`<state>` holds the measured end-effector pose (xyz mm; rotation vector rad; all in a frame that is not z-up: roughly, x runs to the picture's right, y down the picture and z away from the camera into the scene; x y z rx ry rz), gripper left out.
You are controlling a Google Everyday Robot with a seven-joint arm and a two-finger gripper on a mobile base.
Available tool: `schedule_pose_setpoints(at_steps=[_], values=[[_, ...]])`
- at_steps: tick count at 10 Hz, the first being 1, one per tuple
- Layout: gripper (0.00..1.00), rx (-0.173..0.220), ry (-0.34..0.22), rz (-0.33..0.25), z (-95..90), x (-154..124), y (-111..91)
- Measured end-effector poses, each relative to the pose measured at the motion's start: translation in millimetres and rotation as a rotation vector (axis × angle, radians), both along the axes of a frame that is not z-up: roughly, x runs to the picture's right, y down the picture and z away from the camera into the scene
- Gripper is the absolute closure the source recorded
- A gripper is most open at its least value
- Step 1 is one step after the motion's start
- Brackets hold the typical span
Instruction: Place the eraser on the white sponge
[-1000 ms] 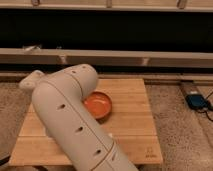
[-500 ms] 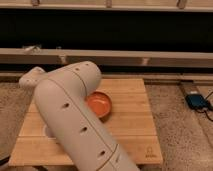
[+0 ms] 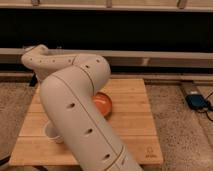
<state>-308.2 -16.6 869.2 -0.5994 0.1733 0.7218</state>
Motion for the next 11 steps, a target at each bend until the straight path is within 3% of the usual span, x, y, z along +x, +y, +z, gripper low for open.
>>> schedule_pose_setpoints(at_steps=[2, 4, 7, 11], values=[[1.00, 0.002, 0.014, 0.016, 21.2, 13, -23], [1.00, -0.008, 0.045, 0.052, 55.9, 39, -39], [1.00, -0.042, 0.090, 0.099, 86.9, 80, -29], [1.00, -0.079, 0.104, 0.135, 96.2, 109, -10]])
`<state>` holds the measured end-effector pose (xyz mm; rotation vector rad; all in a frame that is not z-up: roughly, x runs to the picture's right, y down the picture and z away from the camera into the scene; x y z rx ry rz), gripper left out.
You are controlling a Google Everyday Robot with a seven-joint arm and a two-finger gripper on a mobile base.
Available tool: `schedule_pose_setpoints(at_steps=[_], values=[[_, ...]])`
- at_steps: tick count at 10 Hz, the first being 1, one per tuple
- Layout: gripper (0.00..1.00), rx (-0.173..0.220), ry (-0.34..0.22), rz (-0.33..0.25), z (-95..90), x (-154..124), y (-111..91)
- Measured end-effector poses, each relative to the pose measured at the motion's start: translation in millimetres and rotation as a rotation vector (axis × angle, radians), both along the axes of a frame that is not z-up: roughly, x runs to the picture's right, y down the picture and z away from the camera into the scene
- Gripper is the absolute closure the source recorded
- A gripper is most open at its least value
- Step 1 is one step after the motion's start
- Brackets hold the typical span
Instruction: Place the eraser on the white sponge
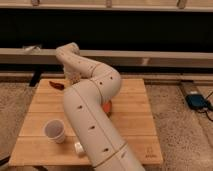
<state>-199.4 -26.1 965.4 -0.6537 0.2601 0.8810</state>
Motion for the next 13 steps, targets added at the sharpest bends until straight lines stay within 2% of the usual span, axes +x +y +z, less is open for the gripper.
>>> schedule_pose_setpoints(at_steps=[3, 8, 9, 11, 13], values=[[1.00, -0.021, -0.016, -0.002, -2.7, -1, 15], [1.00, -0.021, -0.051, -0.028, -7.8, -25, 20], [0.97, -0.021, -0.054, -0.032, -7.8, -29, 21], [0.80, -0.025, -0.054, -0.043, -6.6, -34, 24], [0.57, -0.028, -0.048, -0.048, -2.3, -33, 26]])
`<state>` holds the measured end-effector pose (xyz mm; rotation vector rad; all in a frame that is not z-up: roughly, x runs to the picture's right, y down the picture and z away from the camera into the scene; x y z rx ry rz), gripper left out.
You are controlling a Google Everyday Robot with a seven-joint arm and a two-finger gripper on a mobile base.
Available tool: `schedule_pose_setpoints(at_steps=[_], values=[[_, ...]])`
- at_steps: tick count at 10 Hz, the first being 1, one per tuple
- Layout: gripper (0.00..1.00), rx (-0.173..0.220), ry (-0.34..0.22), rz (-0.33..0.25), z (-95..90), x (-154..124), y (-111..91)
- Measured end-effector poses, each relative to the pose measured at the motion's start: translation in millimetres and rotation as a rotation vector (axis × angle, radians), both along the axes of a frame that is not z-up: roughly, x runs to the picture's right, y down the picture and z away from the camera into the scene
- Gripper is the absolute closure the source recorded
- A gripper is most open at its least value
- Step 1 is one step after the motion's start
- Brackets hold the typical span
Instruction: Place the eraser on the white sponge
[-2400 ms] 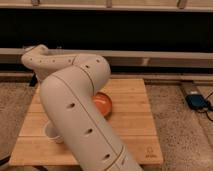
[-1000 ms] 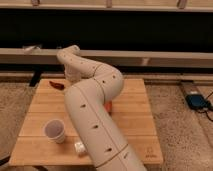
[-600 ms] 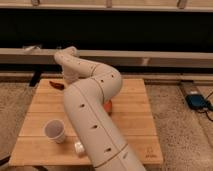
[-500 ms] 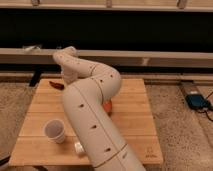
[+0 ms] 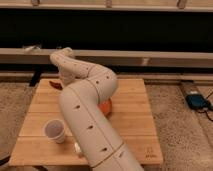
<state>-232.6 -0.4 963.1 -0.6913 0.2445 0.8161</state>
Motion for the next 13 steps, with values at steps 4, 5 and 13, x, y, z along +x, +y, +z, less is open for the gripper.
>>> schedule_pose_setpoints(at_steps=[4, 5, 13], values=[[0.22, 0.004, 0.009, 0.000, 3.9, 4, -3], [0.20, 0.005, 0.010, 0.002, 4.3, 7, -4], [0.20, -0.025, -0.061, 0.051, -12.0, 16, -10]])
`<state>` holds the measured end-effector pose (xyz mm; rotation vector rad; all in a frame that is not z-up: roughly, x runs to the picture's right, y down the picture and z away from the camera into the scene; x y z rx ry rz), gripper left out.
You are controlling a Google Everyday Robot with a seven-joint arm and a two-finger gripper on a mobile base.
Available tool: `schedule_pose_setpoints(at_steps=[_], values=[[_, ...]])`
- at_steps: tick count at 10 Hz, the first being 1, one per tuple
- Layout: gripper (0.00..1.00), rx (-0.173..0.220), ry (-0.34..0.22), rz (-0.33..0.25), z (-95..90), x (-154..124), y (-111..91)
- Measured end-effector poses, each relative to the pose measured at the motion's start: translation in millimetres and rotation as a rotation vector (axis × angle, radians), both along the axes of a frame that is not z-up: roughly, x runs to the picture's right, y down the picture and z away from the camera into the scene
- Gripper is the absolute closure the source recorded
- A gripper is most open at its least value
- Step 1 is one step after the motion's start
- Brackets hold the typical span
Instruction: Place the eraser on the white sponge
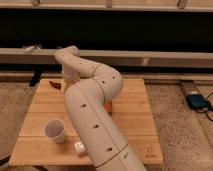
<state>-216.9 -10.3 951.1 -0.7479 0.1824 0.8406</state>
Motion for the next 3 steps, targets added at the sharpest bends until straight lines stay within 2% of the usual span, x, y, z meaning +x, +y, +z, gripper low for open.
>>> schedule_pose_setpoints(at_steps=[3], values=[[0.20, -0.003, -0.006, 0.006, -1.5, 1.2, -0.6]])
